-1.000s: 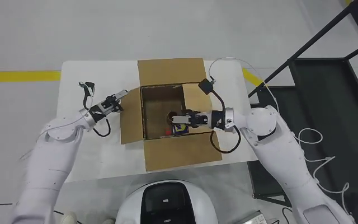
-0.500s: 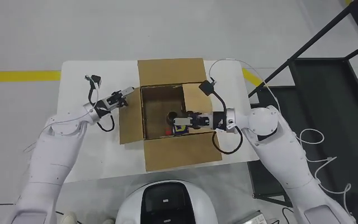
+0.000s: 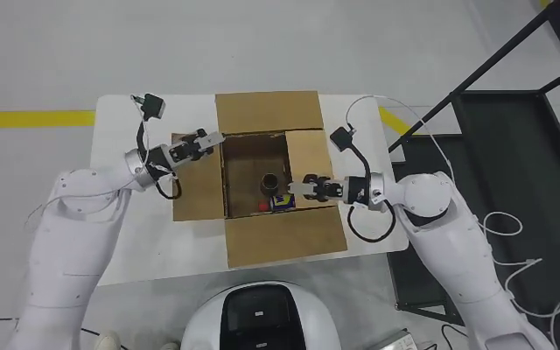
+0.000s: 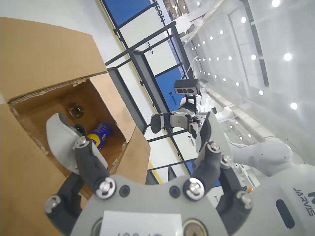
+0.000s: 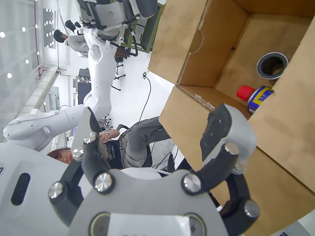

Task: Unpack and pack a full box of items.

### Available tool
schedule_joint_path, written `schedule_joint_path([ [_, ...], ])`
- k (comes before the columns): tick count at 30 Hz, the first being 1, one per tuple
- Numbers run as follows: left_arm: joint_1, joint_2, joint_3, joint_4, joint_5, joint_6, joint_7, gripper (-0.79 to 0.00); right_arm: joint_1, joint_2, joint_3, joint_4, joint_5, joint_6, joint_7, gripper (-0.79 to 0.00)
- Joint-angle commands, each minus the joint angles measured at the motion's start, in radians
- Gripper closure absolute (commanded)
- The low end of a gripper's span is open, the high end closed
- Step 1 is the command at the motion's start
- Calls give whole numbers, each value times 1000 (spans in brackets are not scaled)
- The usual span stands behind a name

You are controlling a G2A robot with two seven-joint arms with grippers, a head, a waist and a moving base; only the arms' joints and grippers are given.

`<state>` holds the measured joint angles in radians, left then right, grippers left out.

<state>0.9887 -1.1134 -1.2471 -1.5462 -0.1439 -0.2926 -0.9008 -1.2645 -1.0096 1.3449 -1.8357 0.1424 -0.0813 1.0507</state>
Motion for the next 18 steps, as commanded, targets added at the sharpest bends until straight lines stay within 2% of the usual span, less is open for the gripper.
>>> schedule_joint_path([
  [1,-33,-8,47,9,19,26,9,-785,-10,2,8,-4,0,1,-4,-785],
  [6,-135,-43,202,89,40,80,19,-785,-38,7,26,-9,4,-3,-14,-785],
  [11,-223,-89,347,212,92,89,101,-785,-57,10,35,-13,4,-5,-18,-785],
  [18,-320,-150,473,371,103,98,156,-785,-70,14,37,-22,5,-3,-22,-785],
])
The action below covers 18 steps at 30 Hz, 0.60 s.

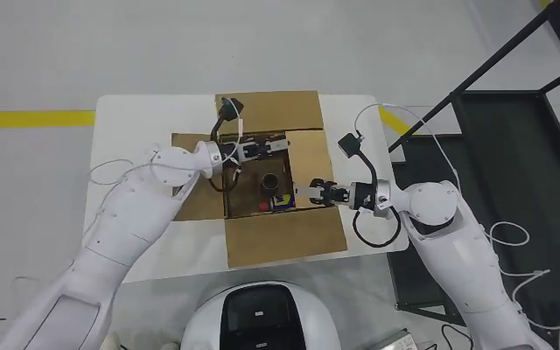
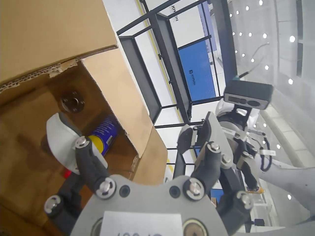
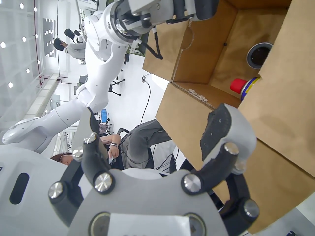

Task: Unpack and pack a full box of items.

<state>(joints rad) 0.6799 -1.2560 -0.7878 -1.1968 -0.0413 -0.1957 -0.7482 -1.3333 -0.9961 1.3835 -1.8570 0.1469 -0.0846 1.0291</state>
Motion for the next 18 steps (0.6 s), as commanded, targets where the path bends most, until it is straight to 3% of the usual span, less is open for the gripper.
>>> schedule_joint_path([
  [1,-23,-14,25,42,-1,1,3,-785,0,0,-5,-1,-1,1,1,-785],
  [3,-45,-27,43,80,-3,-1,0,-785,2,0,-13,1,-3,2,2,-785],
  [18,-36,-27,41,66,4,5,13,-785,1,-1,-28,1,-7,7,-14,-785],
])
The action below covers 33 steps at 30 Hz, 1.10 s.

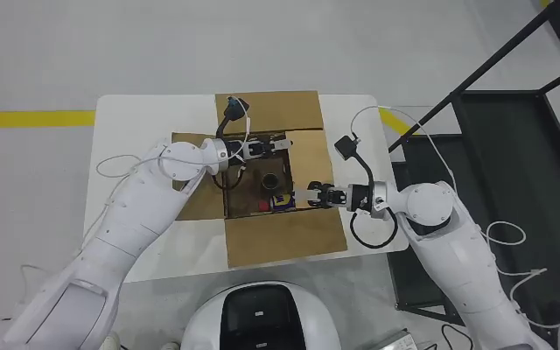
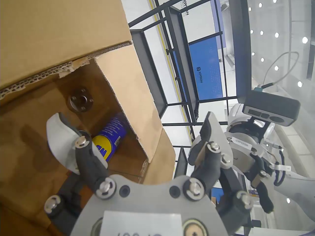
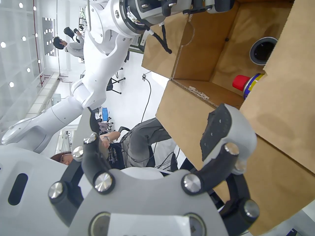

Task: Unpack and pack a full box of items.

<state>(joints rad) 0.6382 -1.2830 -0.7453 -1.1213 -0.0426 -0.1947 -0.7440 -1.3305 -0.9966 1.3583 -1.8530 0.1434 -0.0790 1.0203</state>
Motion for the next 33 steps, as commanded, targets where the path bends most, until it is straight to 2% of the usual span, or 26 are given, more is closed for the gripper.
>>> schedule_joint_path([
  [1,9,1,-5,-22,14,13,14,-785,0,0,-6,-7,-7,5,-3,-785],
  [6,8,-8,1,-65,26,57,15,-785,-9,4,2,-24,10,1,17,-785],
  [11,-13,-32,33,-46,8,67,15,-785,-29,9,24,-36,15,1,27,-785],
  [21,-89,-130,121,224,-128,39,31,-785,-53,16,35,-38,20,2,40,-785],
  [26,-121,-184,149,352,-199,-51,20,-785,-52,19,29,-34,23,3,53,-785],
  [33,-156,-240,151,468,-274,-160,30,-785,-45,21,11,-34,18,9,76,-785],
])
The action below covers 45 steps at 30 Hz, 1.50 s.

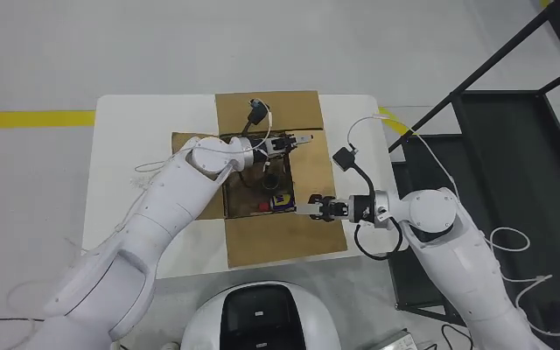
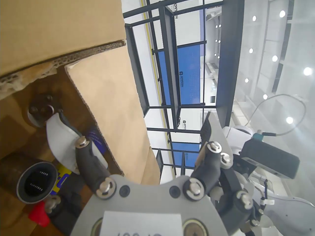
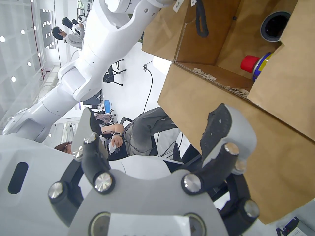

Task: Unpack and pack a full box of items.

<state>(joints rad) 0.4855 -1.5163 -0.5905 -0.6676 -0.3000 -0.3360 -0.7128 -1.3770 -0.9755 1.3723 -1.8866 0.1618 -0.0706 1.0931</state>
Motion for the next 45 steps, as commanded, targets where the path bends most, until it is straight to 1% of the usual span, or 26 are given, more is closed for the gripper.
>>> schedule_joint_path([
  [1,-6,-12,-7,25,-31,-38,-8,-785,4,0,-9,-1,-2,1,8,-785],
  [6,-15,-32,-34,56,-102,-136,-66,-785,24,-1,-46,0,-10,9,22,-785],
  [13,-23,-56,-52,45,-191,-149,-184,-785,77,-8,-113,23,-29,27,13,-785],
  [17,-40,-70,-64,60,-232,-151,-231,-785,69,-6,-120,9,-64,48,-10,-785],
  [18,-45,-74,-66,64,-243,-147,-243,-785,61,-6,-117,6,-73,56,-28,-785],
  [20,-46,-80,-65,86,-240,-162,-261,-785,46,-1,-76,4,-99,87,-83,-785],
  [23,-39,-87,-68,101,-244,-177,-271,-785,25,4,-36,-4,-103,108,-118,-785],
  [26,-43,-84,-86,125,-242,-202,-271,-785,-5,8,7,-3,-100,115,-152,-785],
  [30,-42,-65,-126,141,-226,-272,-255,-785,-59,15,76,-6,-69,93,-177,-785],
  [32,-31,-49,-152,130,-220,-310,-260,-785,-83,18,106,-5,-62,89,-186,-785],
  [35,-11,-18,-192,93,-196,-336,-273,-785,-114,21,148,1,-51,84,-210,-785],
  [37,12,6,-222,51,-170,-348,-279,-785,-131,22,169,7,-39,80,-224,-785],
  [40,68,47,-273,-39,-118,-351,-283,-785,-147,21,191,34,-21,65,-263,-785],
  [42,116,76,-316,-116,-82,-338,-281,-785,-149,19,197,62,-12,53,-291,-785],
  [45,205,120,-388,-254,-26,-299,-278,-785,-147,16,195,95,-8,36,-340,-785],
])
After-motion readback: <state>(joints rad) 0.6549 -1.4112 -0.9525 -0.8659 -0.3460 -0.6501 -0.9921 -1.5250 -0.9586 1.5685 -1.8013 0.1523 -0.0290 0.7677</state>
